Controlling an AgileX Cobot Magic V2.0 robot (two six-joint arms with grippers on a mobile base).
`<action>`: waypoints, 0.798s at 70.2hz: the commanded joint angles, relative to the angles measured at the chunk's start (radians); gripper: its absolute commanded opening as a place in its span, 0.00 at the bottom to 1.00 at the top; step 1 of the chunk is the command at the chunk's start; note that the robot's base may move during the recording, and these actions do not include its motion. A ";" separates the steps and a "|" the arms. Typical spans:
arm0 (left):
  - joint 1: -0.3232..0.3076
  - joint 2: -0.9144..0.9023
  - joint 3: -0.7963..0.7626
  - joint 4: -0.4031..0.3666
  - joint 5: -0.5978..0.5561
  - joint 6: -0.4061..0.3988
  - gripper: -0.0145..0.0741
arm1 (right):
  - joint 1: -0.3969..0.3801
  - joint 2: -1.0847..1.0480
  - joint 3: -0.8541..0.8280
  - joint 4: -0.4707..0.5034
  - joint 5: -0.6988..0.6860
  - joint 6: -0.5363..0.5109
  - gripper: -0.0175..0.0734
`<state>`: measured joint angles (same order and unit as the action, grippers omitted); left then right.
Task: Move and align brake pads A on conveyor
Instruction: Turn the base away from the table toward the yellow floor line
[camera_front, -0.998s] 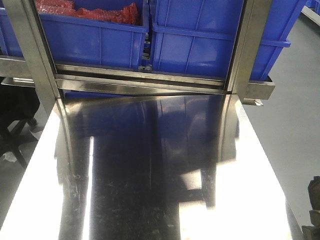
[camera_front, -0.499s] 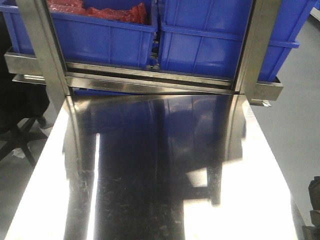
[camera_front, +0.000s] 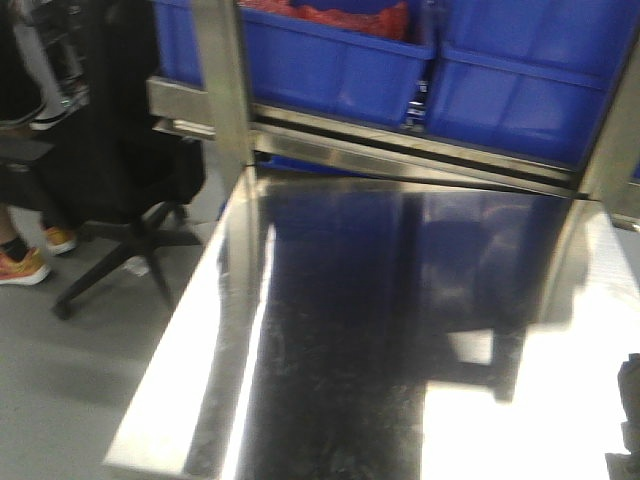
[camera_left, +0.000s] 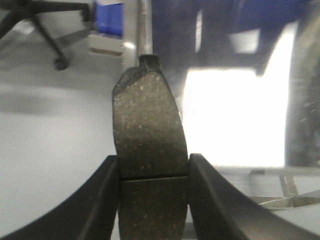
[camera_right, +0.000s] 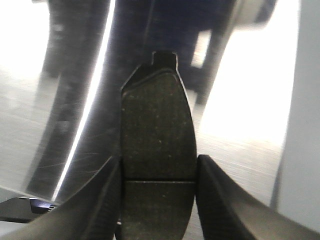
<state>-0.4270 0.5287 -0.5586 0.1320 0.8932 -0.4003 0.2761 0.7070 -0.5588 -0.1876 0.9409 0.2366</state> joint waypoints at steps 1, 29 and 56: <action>-0.003 0.002 -0.031 0.004 -0.068 -0.001 0.16 | -0.007 -0.003 -0.029 -0.025 -0.056 -0.007 0.21; -0.003 0.002 -0.031 0.004 -0.068 -0.001 0.16 | -0.007 -0.003 -0.029 -0.025 -0.056 -0.007 0.21; -0.003 0.002 -0.031 0.004 -0.068 -0.001 0.16 | -0.007 -0.003 -0.029 -0.025 -0.055 -0.007 0.21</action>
<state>-0.4270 0.5287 -0.5586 0.1320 0.8932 -0.4003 0.2761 0.7070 -0.5588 -0.1876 0.9409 0.2366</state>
